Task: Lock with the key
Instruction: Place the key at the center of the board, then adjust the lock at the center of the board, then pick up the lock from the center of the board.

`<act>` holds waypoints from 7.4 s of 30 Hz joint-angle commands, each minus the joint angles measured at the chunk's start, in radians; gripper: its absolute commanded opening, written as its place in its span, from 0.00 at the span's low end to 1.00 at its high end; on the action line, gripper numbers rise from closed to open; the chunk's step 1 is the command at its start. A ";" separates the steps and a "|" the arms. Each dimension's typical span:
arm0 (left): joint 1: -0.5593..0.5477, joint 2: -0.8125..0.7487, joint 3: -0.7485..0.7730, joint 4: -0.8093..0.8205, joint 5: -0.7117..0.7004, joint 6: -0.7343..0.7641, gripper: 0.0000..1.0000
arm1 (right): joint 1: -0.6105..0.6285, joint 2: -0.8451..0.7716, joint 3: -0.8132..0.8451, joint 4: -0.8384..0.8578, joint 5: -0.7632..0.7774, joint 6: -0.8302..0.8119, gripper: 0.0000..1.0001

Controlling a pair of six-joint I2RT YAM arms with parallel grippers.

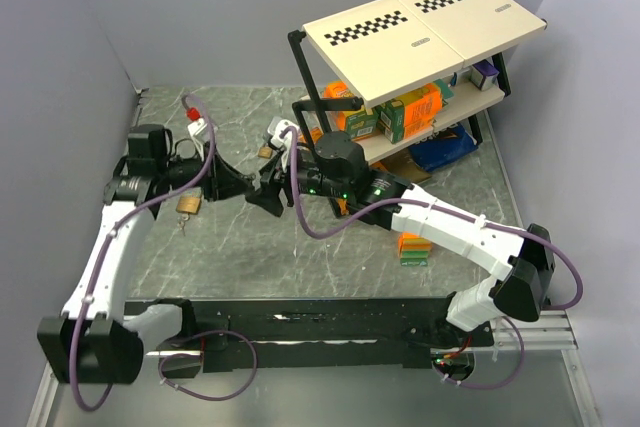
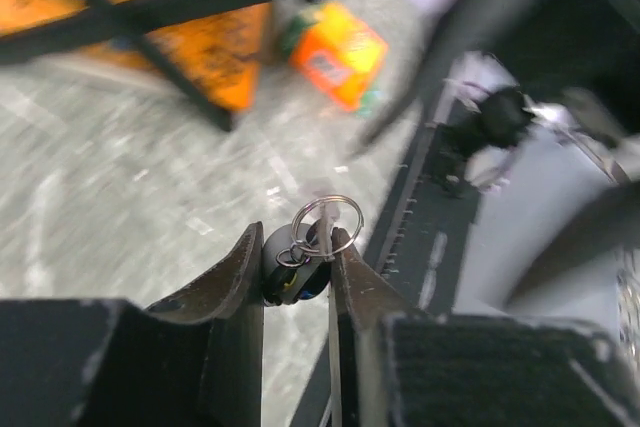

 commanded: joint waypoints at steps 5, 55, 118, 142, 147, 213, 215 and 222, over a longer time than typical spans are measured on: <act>0.076 0.398 0.310 -0.164 -0.346 0.079 0.01 | -0.001 -0.092 -0.019 -0.064 0.060 -0.063 1.00; 0.050 1.236 0.932 -0.161 -0.848 -0.127 0.60 | -0.041 -0.129 -0.082 -0.063 0.047 -0.118 1.00; 0.085 1.230 0.840 -0.157 -1.046 0.140 0.46 | -0.053 -0.129 -0.094 -0.058 0.024 -0.115 0.99; 0.036 1.251 0.883 -0.178 -0.998 0.019 0.36 | -0.065 -0.146 -0.119 -0.048 0.030 -0.116 1.00; 0.042 1.216 0.837 -0.186 -1.014 0.002 0.35 | -0.065 -0.149 -0.122 -0.045 0.029 -0.115 0.99; 0.151 0.708 0.019 0.053 -1.155 0.058 0.81 | -0.214 -0.123 -0.113 -0.064 -0.134 0.039 1.00; 0.145 0.713 0.019 0.053 -1.161 0.051 0.80 | -0.214 -0.123 -0.114 -0.066 -0.137 0.034 1.00; 0.140 0.716 0.022 0.021 -1.167 0.006 0.73 | -0.214 -0.126 -0.123 -0.061 -0.129 0.022 1.00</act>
